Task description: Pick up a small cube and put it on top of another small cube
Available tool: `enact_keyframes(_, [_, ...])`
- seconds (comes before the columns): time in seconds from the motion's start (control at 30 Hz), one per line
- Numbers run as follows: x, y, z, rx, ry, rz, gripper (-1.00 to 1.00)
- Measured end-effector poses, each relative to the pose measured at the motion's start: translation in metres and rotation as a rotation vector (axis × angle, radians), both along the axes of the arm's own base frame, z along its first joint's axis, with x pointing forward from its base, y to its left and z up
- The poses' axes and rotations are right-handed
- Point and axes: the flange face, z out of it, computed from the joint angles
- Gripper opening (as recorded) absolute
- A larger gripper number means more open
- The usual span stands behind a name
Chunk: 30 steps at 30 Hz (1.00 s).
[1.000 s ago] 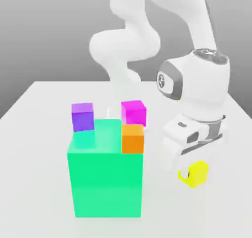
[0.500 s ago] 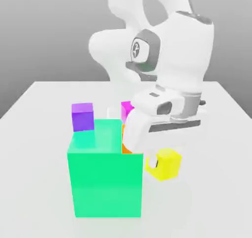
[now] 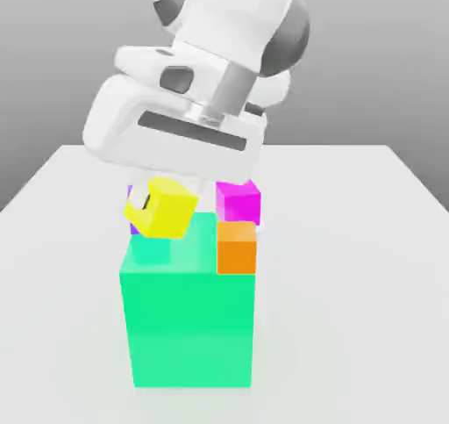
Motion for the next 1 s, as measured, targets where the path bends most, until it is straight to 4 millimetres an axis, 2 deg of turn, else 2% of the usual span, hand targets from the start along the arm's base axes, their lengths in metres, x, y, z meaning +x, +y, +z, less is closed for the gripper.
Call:
enact_keyframes(0.27, [-0.038,-0.039,0.025,0.078,0.137,0.166,-1.00])
enact_keyframes(0.5, [-0.073,-0.065,0.036,0.205,0.230,0.362,-1.00])
enact_keyframes(0.57, [-0.084,-0.071,0.037,0.248,0.250,0.429,-1.00])
enact_keyframes(0.7, [-0.100,-0.067,0.039,0.286,0.279,0.630,-1.00])
enact_keyframes(0.77, [-0.103,-0.065,0.027,0.294,0.287,0.695,-1.00])
enact_keyframes(0.87, [-0.104,-0.064,-0.012,0.296,0.290,0.715,-1.00])
enact_keyframes(0.9, [-0.104,-0.064,-0.022,0.296,0.289,0.716,1.00])
enact_keyframes(1.0, [-0.104,-0.064,-0.022,0.296,0.289,0.716,1.00])
